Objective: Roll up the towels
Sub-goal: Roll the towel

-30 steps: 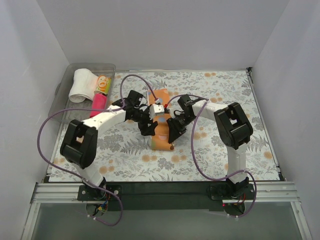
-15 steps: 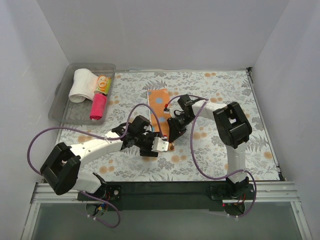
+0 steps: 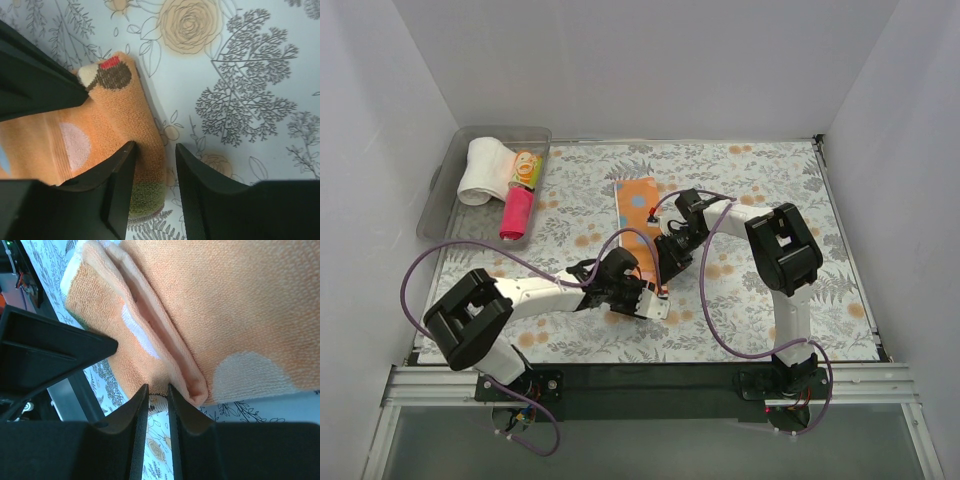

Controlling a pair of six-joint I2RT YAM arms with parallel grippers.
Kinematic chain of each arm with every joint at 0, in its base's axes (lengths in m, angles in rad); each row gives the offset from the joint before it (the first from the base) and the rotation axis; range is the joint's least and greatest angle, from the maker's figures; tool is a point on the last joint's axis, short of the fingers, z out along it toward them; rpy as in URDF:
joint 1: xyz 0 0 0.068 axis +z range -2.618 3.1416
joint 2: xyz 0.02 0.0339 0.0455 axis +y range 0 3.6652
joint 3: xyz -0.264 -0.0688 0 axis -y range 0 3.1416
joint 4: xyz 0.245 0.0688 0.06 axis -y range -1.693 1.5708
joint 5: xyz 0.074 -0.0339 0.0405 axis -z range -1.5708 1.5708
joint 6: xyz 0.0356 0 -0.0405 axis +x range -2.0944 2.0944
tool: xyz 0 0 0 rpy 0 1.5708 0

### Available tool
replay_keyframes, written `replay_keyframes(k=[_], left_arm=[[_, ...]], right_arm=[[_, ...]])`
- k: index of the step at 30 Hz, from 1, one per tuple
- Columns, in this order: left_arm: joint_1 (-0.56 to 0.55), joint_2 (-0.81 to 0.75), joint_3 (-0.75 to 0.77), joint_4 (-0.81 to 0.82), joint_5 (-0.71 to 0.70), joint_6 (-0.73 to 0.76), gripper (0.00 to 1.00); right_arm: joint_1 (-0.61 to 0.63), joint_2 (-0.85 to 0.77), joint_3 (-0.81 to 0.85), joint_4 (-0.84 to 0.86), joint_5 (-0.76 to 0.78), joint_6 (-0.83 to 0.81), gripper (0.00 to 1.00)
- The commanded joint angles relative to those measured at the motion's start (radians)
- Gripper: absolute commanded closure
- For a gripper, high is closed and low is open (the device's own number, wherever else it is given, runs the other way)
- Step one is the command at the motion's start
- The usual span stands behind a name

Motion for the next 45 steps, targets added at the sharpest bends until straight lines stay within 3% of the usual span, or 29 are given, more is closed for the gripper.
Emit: replay_keyframes(k=[1, 4, 6, 13, 23, 27, 31, 36, 45], left_arm=[[-0.003, 0.041, -0.014, 0.003, -0.042, 0.004, 0.67], [0.007, 0.073, 0.015, -0.058, -0.028, -0.045, 0.73], [0.029, 0.090, 0.058, -0.137, 0.057, -0.078, 0.75], [0.115, 0.183, 0.243, -0.432, 0.359, -0.107, 0.90], [0.289, 0.488, 0.562, -0.800, 0.596, -0.082, 0.98], [0.330, 0.653, 0.677, -0.940, 0.651, -0.049, 1.00], [0.349, 0.745, 0.737, -0.978, 0.653, -0.055, 1.00], [0.356, 0.834, 0.788, -1.035, 0.647, -0.032, 0.99], [0.366, 0.866, 0.800, -1.012, 0.633, -0.055, 0.97]], right_arm=[[0.002, 0.024, 0.020, 0.010, 0.055, -0.023, 0.75], [0.001, 0.006, 0.010, 0.010, 0.061, -0.031, 0.75], [-0.004, -0.019, 0.002, 0.003, 0.065, -0.042, 0.72], [-0.111, -0.150, 0.000, -0.055, 0.032, -0.112, 0.49], [-0.154, -0.552, -0.162, -0.078, 0.168, -0.385, 0.29], [-0.032, -0.652, -0.260, -0.027, 0.266, -0.456, 0.30], [0.114, -0.680, -0.309, 0.046, 0.361, -0.473, 0.30], [0.270, -0.587, -0.283, 0.146, 0.444, -0.454, 0.33], [0.412, -0.430, -0.279, 0.301, 0.495, -0.451, 0.40]])
